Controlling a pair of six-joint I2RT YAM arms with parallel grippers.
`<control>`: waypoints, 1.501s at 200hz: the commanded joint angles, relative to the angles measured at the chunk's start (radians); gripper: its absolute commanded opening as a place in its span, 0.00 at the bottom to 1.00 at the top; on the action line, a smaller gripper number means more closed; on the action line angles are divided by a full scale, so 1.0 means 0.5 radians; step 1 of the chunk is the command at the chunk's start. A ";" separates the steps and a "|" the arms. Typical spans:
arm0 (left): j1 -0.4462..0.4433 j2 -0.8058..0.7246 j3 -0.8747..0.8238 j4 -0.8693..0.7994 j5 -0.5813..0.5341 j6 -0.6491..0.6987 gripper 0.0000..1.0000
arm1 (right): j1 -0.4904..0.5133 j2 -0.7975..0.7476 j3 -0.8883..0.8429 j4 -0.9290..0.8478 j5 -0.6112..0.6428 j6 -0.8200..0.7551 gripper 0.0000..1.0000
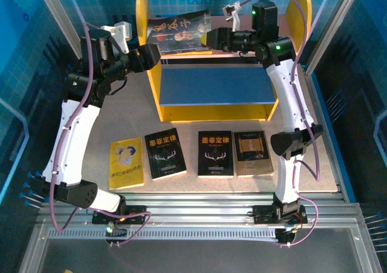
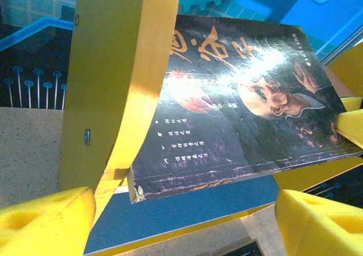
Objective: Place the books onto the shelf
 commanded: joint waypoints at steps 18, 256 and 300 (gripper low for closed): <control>0.019 -0.022 0.087 -0.018 -0.032 0.053 0.84 | 0.021 -0.065 0.108 -0.107 0.171 -0.167 0.51; -0.288 -0.025 0.044 -0.046 -0.133 -0.182 0.89 | -0.016 -0.221 -0.092 -0.199 0.161 -0.309 0.68; -0.315 0.023 0.065 -0.049 -0.139 -0.174 0.89 | -0.012 -0.226 -0.098 -0.153 0.085 -0.280 0.67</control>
